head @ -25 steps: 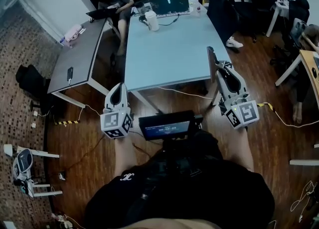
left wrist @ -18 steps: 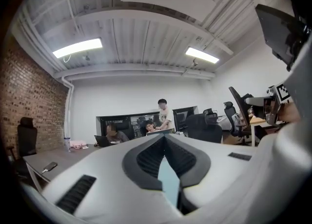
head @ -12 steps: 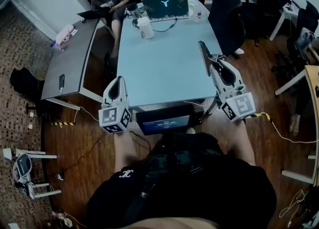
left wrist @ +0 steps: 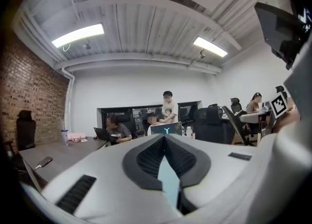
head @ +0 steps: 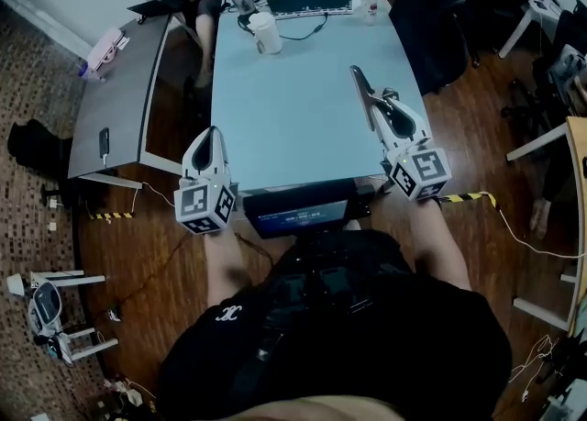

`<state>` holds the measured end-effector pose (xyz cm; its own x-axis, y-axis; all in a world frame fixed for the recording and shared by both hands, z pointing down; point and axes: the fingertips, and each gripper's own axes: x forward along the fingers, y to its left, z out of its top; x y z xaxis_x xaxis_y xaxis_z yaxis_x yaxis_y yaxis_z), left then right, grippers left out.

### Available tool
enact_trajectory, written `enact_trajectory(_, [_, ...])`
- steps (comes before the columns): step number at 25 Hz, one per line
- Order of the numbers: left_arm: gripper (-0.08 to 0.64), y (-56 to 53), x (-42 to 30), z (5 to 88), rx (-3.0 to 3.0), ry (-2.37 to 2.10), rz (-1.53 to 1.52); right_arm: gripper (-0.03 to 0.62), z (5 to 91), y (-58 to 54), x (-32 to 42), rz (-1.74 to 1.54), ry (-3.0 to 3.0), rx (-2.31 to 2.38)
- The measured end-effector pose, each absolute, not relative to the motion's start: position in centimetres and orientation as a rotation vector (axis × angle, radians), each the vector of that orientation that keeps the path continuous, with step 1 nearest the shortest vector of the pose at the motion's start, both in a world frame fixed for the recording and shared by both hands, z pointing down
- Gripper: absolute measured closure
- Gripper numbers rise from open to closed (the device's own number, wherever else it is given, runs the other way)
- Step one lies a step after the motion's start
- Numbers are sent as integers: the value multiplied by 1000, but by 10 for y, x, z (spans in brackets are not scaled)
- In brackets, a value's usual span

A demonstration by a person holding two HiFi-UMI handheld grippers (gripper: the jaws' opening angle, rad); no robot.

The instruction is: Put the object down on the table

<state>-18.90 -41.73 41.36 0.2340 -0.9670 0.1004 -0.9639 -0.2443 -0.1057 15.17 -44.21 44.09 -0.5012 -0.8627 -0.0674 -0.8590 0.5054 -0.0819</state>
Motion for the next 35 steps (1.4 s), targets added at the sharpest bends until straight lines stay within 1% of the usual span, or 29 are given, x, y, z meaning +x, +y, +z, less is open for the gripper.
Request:
enact_trajectory(5, [565, -420, -190, 437, -2499, 1931, -251, 509, 546, -483, 127, -421, 2746, -1534])
enact_trajectory(12, [565, -421, -192, 445, -2487, 1970, -280, 509, 685, -503, 88, -832, 2965, -1599])
enact_trajectory(16, [565, -413, -193, 455, -2483, 2014, -317, 508, 733, -501, 79, -1029, 3032, -1575])
enact_trajectory(21, [565, -402, -203, 461, -2440, 2081, -354, 502, 755, -506, 71, -1102, 3084, -1506])
enact_trajectory(23, [565, -398, -209, 462, -2415, 2111, -356, 474, 763, -508, 70, -1097, 3123, -1534])
enact_trajectory(24, [565, -396, -213, 463, -2401, 2128, -351, 441, 766, -509, 69, -1082, 3146, -1553])
enact_trajectory(26, [565, -395, -219, 461, -2379, 2155, -335, 339, 766, -512, 63, -1029, 3181, -1574])
enact_trajectory(28, [565, -396, -220, 459, -2372, 2160, -330, 285, 762, -516, 59, -934, 3221, -1590])
enact_trajectory(31, [565, -398, -212, 457, -2375, 2139, -329, 270, 752, -522, 64, -774, 3240, -1651])
enact_trajectory(33, [565, -398, -209, 456, -2369, 2130, -318, 247, 739, -531, 73, -717, 3170, -1698])
enact_trajectory(35, [565, -400, -207, 456, -2365, 2127, -308, 241, 714, -540, 84, -681, 3047, -1731])
